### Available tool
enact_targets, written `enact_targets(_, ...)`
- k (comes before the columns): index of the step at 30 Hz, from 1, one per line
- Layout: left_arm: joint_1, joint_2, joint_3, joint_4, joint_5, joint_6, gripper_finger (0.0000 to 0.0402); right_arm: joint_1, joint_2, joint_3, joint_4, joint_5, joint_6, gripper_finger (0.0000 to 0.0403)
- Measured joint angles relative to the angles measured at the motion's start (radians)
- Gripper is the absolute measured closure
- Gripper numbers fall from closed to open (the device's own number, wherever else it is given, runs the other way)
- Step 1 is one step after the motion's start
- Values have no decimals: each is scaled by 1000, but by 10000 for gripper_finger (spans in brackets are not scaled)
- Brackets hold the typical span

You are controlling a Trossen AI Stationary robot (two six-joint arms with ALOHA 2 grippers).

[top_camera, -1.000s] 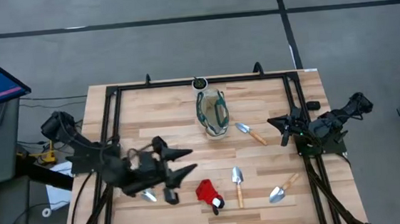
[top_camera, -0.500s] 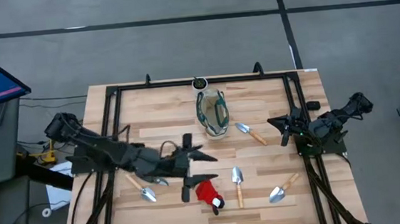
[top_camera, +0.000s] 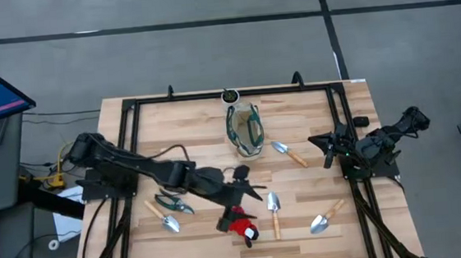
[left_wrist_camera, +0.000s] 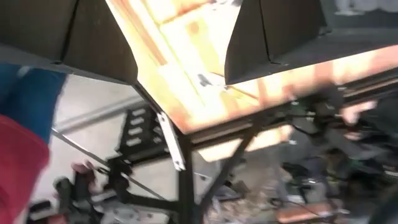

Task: Pick & Place Garden tools in Gardening bag
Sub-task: Put the red gloves into the green gardening bag

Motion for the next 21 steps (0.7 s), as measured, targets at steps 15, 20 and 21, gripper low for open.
enact_targets(15,-36,186,0,-1,128,29,163,0,0,0,0,0,0,397)
enact_targets(20,-35,249,0,-1,139,26,163,0,0,0,0,0,0,397)
enact_targets(21,-35,262,0,-1,147,26,163,0,0,0,0,0,0,397)
